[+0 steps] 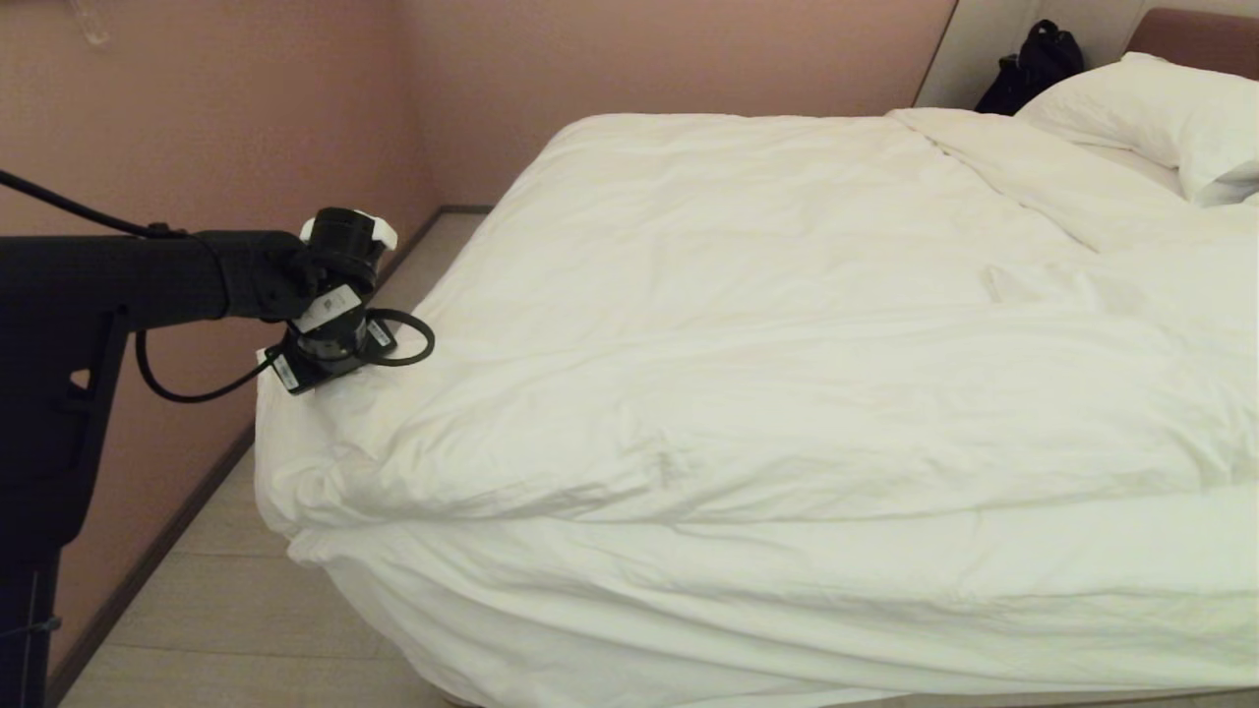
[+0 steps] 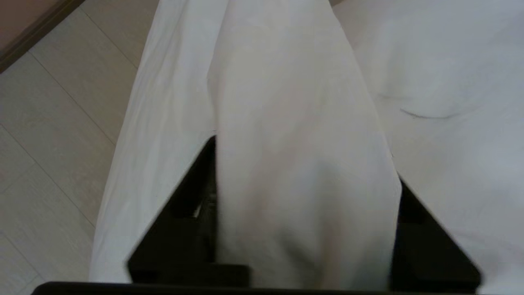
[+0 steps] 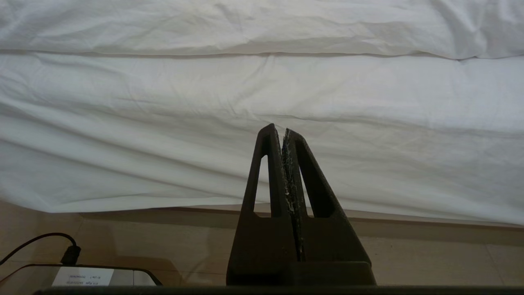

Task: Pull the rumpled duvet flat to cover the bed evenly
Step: Flatten the corners of the folded blanket

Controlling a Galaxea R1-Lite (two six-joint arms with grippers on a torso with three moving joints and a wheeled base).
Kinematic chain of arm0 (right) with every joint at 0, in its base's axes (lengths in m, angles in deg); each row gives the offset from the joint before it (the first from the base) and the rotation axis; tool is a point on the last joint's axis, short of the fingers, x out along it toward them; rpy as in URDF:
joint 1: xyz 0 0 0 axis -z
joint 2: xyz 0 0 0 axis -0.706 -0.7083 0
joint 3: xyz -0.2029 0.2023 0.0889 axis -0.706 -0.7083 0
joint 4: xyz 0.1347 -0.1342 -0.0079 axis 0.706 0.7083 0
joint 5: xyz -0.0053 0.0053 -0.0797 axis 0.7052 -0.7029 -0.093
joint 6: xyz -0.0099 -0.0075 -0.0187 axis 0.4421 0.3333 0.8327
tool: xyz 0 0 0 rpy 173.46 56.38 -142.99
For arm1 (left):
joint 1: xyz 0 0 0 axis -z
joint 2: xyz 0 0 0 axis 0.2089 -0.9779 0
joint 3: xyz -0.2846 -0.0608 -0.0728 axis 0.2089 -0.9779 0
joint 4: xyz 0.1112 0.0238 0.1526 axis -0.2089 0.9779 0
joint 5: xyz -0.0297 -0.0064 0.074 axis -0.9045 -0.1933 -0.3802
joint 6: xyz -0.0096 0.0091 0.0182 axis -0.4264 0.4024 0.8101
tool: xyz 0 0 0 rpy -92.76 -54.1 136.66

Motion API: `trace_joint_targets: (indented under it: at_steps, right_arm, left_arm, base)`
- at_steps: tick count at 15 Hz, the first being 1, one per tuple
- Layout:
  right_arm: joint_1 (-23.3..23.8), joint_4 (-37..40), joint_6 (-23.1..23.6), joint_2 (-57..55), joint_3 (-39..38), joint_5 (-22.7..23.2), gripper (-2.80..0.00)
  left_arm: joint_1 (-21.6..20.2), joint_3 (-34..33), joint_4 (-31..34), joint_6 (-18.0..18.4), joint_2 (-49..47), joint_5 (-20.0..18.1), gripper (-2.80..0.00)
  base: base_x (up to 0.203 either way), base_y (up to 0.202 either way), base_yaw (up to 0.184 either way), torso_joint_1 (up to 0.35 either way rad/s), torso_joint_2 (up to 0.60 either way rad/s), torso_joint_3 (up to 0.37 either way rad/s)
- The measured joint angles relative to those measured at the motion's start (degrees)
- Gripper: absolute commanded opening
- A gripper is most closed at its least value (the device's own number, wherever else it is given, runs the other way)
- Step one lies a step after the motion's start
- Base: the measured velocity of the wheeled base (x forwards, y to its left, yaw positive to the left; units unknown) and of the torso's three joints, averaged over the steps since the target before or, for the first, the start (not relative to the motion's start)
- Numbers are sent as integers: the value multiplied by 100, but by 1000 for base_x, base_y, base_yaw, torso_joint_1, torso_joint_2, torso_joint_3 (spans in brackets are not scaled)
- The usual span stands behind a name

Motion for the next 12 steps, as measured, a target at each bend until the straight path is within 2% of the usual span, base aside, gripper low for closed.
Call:
trace_joint_targets:
  at_steps: [6,10,12]
  right_arm:
    - [-1,0,-1,0,0,-1,-280]
    - [2,1,-1,0,0,0,-280]
    - [0,0,-1,0,0,0,-280]
  left_arm:
    - [5,-11,199,-22,44,2,-280]
    - [58,-69,779,-26,279,0,-280]
    - [91,-309,983,-23,467,11,-280]
  base:
    - [0,0,0,0,0,0]
    - [0,0,0,0,0,0]
    - [0,0,0,0,0,0]
